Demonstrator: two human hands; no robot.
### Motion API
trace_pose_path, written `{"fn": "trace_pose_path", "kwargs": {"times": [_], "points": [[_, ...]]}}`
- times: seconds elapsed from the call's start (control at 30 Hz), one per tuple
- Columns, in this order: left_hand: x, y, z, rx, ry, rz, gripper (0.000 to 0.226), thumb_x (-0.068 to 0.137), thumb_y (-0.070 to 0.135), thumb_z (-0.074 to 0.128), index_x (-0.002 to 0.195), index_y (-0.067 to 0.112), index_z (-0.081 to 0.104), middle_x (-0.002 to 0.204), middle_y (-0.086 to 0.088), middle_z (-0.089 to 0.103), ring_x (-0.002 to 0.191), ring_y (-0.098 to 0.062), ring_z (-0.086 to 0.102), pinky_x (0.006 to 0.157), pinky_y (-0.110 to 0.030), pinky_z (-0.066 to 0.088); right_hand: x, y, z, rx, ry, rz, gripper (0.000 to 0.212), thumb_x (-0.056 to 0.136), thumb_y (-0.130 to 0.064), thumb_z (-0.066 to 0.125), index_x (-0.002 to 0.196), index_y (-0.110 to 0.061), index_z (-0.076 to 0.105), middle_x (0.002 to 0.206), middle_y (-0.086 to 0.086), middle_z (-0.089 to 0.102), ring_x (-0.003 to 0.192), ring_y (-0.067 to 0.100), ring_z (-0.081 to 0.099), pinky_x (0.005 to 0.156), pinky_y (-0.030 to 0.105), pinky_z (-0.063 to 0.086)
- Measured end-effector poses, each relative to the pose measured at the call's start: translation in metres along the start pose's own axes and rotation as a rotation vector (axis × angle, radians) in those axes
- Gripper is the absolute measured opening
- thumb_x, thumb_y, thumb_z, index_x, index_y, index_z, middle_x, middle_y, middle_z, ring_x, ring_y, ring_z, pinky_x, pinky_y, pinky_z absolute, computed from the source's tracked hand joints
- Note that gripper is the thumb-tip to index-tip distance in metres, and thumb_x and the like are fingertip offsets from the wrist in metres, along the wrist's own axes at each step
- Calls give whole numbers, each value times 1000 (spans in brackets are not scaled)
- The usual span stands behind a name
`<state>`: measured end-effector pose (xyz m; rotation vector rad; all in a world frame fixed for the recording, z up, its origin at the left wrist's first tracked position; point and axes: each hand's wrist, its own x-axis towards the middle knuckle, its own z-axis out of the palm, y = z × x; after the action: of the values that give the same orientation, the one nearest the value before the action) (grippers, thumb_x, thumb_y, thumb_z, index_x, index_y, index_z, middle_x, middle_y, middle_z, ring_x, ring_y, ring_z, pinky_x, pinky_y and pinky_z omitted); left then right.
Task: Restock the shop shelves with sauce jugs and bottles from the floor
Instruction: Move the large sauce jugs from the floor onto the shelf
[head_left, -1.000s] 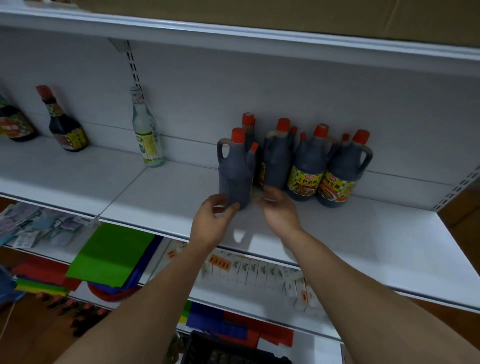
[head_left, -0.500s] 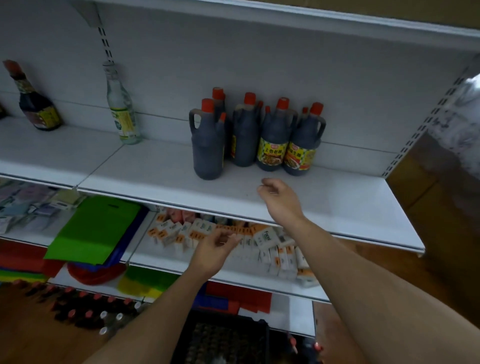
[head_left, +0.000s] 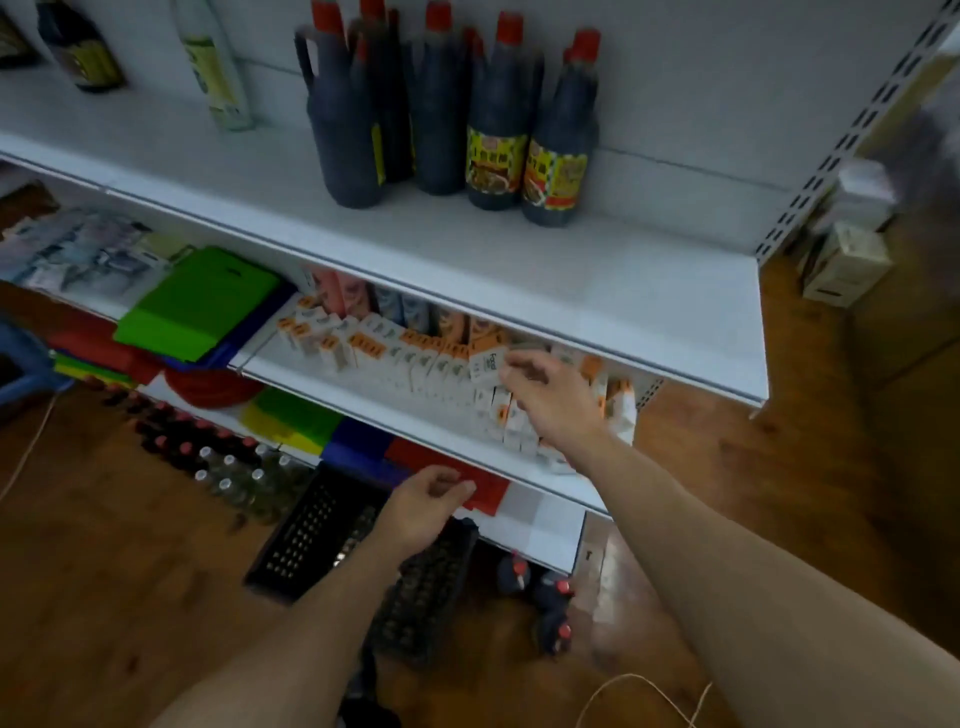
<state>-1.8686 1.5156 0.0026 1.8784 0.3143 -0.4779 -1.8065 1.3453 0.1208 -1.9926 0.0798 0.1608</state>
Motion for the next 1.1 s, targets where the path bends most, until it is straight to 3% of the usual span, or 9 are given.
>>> {"fn": "trace_pose_path", "kwargs": {"times": [0.1, 0.2, 0.47, 0.57, 0.8, 0.97, 1.1], "points": [[-23, -25, 37, 26, 6, -97, 25, 86, 42, 67, 104, 26, 62, 101, 4, 64, 99, -15, 61, 79, -22, 43, -24, 53, -4, 11, -68, 117, 30, 93, -35, 58, 120, -22, 61, 109, -3, 63, 95, 14, 58, 92, 33, 49], [-39, -53, 63, 47, -40, -183, 39, 87, 49, 63, 117, 25, 60, 109, 4, 62, 102, -14, 59, 80, -22, 43, -37, 95, -4, -10, -102, 214, 28, 92, -34, 59, 119, -24, 61, 113, -2, 62, 102, 17, 59, 97, 41, 48], [-23, -137, 110, 75, -132, -336, 42, 87, 53, 60, 119, 26, 58, 114, 4, 60, 104, -16, 57, 88, -31, 45, -43, 207, 13, -86, -81, 417, 29, 91, -29, 60, 118, -18, 62, 113, 2, 66, 105, 18, 61, 100, 40, 48], [-2, -168, 132, 63, -139, -383, 40, 88, 51, 60, 119, 25, 58, 117, 1, 61, 105, -19, 58, 89, -34, 46, -44, 265, 21, -102, -77, 481, 28, 90, -29, 61, 116, -20, 63, 112, 3, 67, 100, 15, 63, 90, 33, 52], [48, -251, 206, 124, -189, -493, 48, 89, 57, 55, 128, 29, 54, 130, 6, 54, 117, -20, 52, 88, -32, 41, -45, 400, 32, -232, -151, 597, 33, 88, -38, 60, 119, -25, 64, 109, -7, 64, 98, 15, 62, 90, 32, 51], [99, -310, 262, 141, -168, -511, 43, 88, 52, 59, 123, 26, 57, 120, 6, 58, 112, -17, 55, 94, -31, 43, -58, 510, 57, -242, -161, 686, 31, 88, -37, 60, 116, -25, 63, 104, -8, 65, 99, 18, 64, 91, 41, 53], [141, -349, 293, 109, -179, -467, 41, 88, 42, 65, 121, 20, 58, 109, 4, 60, 105, -15, 59, 89, -26, 45, -76, 584, 86, -235, -159, 777, 24, 87, -37, 62, 104, -22, 68, 92, 0, 67, 83, 16, 62, 75, 32, 49]]}}
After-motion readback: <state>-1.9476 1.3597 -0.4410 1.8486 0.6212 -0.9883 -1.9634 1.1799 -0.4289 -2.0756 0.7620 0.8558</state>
